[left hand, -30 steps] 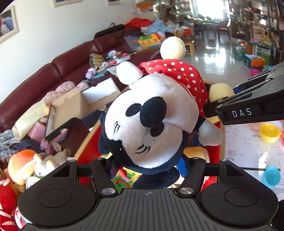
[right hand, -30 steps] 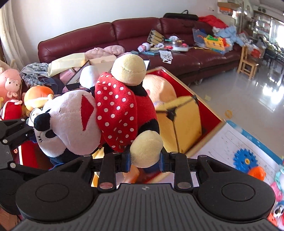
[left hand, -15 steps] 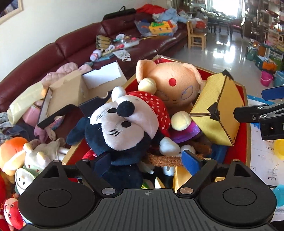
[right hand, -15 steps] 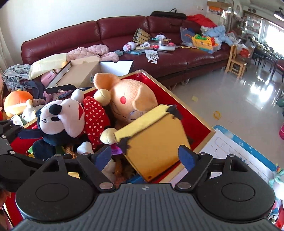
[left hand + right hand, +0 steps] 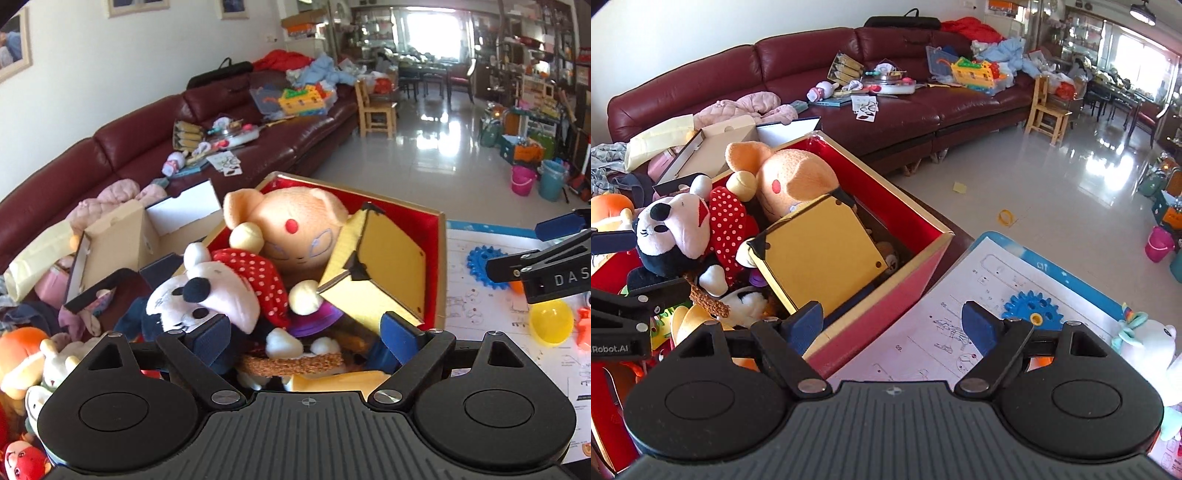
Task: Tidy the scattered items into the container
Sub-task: 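Move both grippers back over the sheet toward the yellow bowl, then close both grippers on the rim of the yellow bowl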
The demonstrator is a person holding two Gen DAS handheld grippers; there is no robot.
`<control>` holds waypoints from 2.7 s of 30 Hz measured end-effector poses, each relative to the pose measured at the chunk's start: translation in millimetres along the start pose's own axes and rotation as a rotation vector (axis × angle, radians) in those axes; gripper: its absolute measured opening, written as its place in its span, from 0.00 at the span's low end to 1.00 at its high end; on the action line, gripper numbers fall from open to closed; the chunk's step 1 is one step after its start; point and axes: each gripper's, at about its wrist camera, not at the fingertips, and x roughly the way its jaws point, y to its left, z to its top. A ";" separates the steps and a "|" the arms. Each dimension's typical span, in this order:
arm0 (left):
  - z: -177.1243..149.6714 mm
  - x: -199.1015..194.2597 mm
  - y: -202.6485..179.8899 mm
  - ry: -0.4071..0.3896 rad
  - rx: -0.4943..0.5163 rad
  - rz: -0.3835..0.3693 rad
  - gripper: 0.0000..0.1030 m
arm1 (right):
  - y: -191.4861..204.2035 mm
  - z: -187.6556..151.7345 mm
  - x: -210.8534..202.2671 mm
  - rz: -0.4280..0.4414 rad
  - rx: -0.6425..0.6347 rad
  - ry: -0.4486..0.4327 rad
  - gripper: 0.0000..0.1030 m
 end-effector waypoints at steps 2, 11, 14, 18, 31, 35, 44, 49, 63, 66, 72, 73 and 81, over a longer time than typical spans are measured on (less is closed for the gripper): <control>0.1 0.0 -13.6 0.001 0.023 -0.031 0.92 | -11.5 -8.8 -4.0 -0.010 0.015 0.004 0.82; -0.2 16.7 -65.6 0.028 0.126 -0.149 0.92 | -87.1 -70.1 -12.2 -0.132 0.179 0.085 0.85; -1.5 24.1 -87.8 0.041 0.163 -0.181 0.92 | -110.9 -93.0 -10.9 -0.182 0.234 0.118 0.85; -4.0 35.8 -113.5 0.067 0.201 -0.218 0.92 | -134.9 -116.4 -10.6 -0.223 0.280 0.147 0.85; -20.2 101.8 -194.8 0.173 0.272 -0.340 0.92 | -183.3 -166.4 15.3 -0.278 0.413 0.273 0.85; -21.8 124.9 -213.5 0.206 0.272 -0.346 0.92 | -195.9 -171.2 23.2 -0.280 0.438 0.295 0.85; -12.2 169.1 -243.1 0.265 0.254 -0.397 0.92 | -221.4 -176.4 38.6 -0.254 0.505 0.272 0.85; -7.1 185.9 -261.0 0.284 0.262 -0.417 0.92 | -229.7 -175.7 48.5 -0.219 0.531 0.273 0.84; -16.0 236.5 -294.7 0.358 0.301 -0.452 0.80 | -246.7 -175.0 59.8 -0.264 0.551 0.298 0.85; -19.1 241.9 -294.9 0.375 0.298 -0.456 0.77 | -247.9 -171.7 62.6 -0.281 0.537 0.298 0.85; -25.0 247.5 -295.2 0.398 0.297 -0.466 0.75 | -247.3 -164.4 77.6 -0.257 0.538 0.313 0.83; -26.2 248.2 -295.6 0.400 0.299 -0.465 0.75 | -246.0 -163.1 81.1 -0.248 0.538 0.318 0.82; -32.4 248.7 -296.7 0.408 0.310 -0.469 0.75 | -240.7 -159.1 104.5 -0.228 0.546 0.336 0.68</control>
